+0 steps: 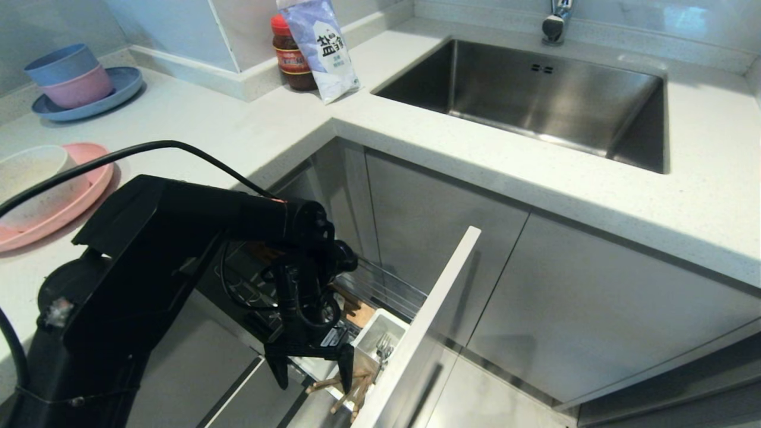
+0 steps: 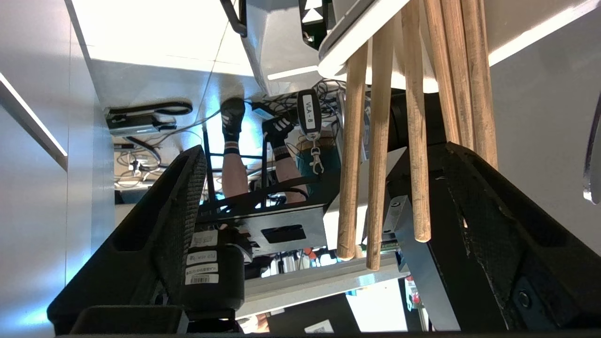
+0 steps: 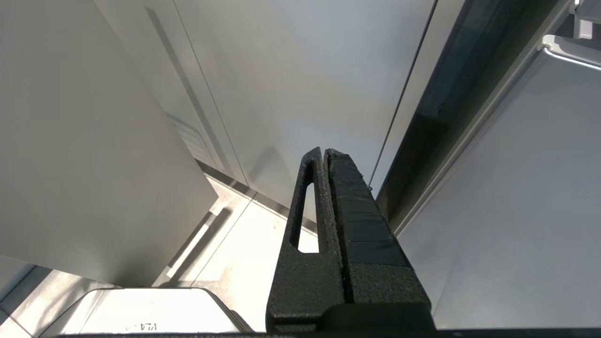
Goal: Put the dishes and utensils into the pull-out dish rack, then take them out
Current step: Take the chopsticks out of the cupboard
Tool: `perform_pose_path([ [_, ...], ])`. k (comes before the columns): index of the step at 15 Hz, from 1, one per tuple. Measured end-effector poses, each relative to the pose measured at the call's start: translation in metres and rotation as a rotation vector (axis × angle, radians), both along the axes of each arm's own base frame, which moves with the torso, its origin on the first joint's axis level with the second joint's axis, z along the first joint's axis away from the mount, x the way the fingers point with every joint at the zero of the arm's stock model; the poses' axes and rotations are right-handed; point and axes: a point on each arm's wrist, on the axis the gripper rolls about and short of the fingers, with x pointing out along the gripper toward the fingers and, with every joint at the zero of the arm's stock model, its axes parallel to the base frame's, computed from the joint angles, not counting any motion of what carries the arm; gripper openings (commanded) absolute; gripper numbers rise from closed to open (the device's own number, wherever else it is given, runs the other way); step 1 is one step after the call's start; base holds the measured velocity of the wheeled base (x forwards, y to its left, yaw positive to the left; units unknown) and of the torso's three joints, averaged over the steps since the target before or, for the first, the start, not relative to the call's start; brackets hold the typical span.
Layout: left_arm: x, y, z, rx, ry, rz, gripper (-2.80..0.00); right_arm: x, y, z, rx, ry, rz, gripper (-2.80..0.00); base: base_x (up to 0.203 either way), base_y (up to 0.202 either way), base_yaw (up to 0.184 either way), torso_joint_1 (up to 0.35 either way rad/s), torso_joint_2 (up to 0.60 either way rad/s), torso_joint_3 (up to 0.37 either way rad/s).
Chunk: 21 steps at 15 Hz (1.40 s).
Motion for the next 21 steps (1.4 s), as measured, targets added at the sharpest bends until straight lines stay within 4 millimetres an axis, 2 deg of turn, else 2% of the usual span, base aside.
perform_pose_path([
  [11, 0.002, 0.011, 0.0, 0.049, 0.006, 0.007, 0.0, 0.0, 0.0, 0.0, 0.0, 0.0, 0.0, -2.8, 0.0, 0.0, 0.0, 0.0, 0.0, 0.0],
  [21, -0.006, 0.001, -0.011, 0.096, 0.065, -0.033, 0.0, 0.0, 0.0, 0.0, 0.0, 0.0, 0.0, -2.8, 0.0, 0.0, 0.0, 0.0, 0.0, 0.0],
])
